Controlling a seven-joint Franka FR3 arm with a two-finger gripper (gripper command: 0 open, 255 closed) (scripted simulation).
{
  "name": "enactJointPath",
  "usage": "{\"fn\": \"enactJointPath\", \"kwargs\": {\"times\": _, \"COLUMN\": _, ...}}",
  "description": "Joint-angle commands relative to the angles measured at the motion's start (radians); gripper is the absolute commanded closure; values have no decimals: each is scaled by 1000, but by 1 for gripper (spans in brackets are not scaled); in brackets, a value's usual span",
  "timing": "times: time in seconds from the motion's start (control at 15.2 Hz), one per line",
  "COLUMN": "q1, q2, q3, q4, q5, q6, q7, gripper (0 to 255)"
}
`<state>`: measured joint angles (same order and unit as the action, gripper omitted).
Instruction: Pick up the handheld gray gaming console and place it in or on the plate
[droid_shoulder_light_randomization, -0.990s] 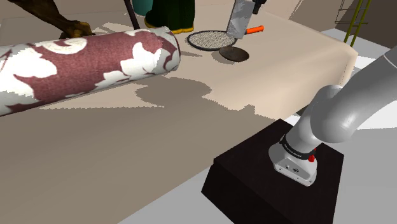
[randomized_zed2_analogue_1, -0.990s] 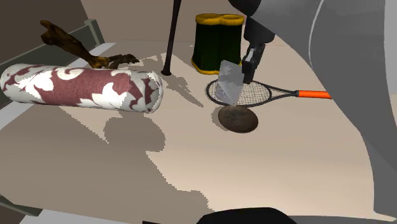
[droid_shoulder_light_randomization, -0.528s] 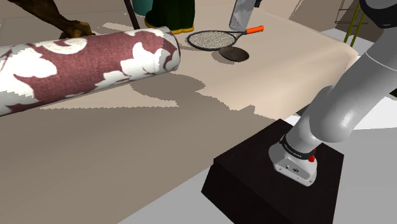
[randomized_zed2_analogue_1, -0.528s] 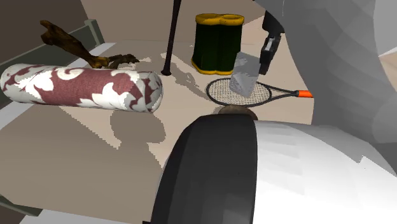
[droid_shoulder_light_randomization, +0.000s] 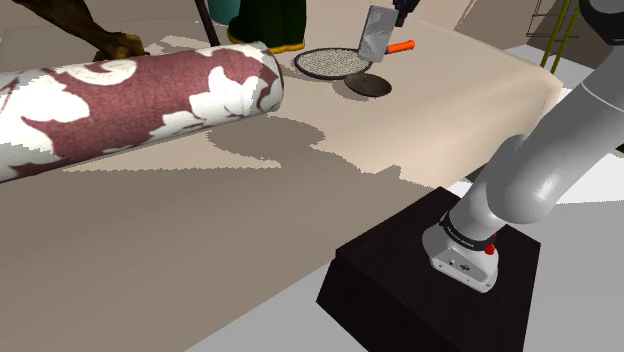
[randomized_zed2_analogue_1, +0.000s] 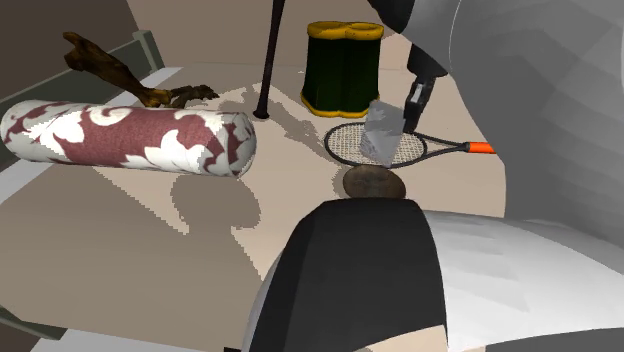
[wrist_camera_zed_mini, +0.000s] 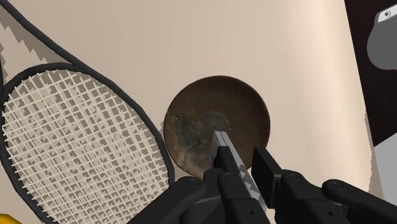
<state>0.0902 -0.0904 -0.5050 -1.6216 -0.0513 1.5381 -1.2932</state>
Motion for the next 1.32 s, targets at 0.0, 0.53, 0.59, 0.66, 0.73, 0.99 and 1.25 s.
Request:
{"fn": "enactJointPath", "kwargs": {"times": 0.0, "q1": 0, "q2": -9, "q3": 1, "q4": -35, "q5": -4, "q6": 28, "q7": 3, "gripper": 255}}
{"fn": "enactJointPath", "kwargs": {"times": 0.53, "q1": 0, "q2": -33, "q3": 4, "q4": -167, "q5": -16, "q6": 139, "q7": 13, "gripper": 255}}
{"fn": "enactJointPath", "kwargs": {"times": 0.59, "q1": -1, "q2": -35, "q3": 4, "q4": -183, "q5": -17, "q6": 153, "q7": 14, "gripper": 255}}
{"fn": "enactJointPath", "kwargs": {"times": 0.66, "q1": -1, "q2": -36, "q3": 3, "q4": -198, "q5": -18, "q6": 166, "q7": 15, "gripper": 255}}
{"fn": "enactJointPath", "kwargs": {"times": 0.73, "q1": -1, "q2": -38, "q3": 3, "q4": -222, "q5": -19, "q6": 189, "q7": 16, "gripper": 255}}
{"fn": "enactJointPath", "kwargs": {"times": 0.99, "q1": -1, "q2": -38, "q3": 3, "q4": -222, "q5": -19, "q6": 189, "q7": 16, "gripper": 255}}
{"fn": "enactJointPath", "kwargs": {"times": 1.25, "q1": -1, "q2": -38, "q3": 3, "q4": -222, "q5": -19, "q6": 189, "q7": 16, "gripper": 255}}
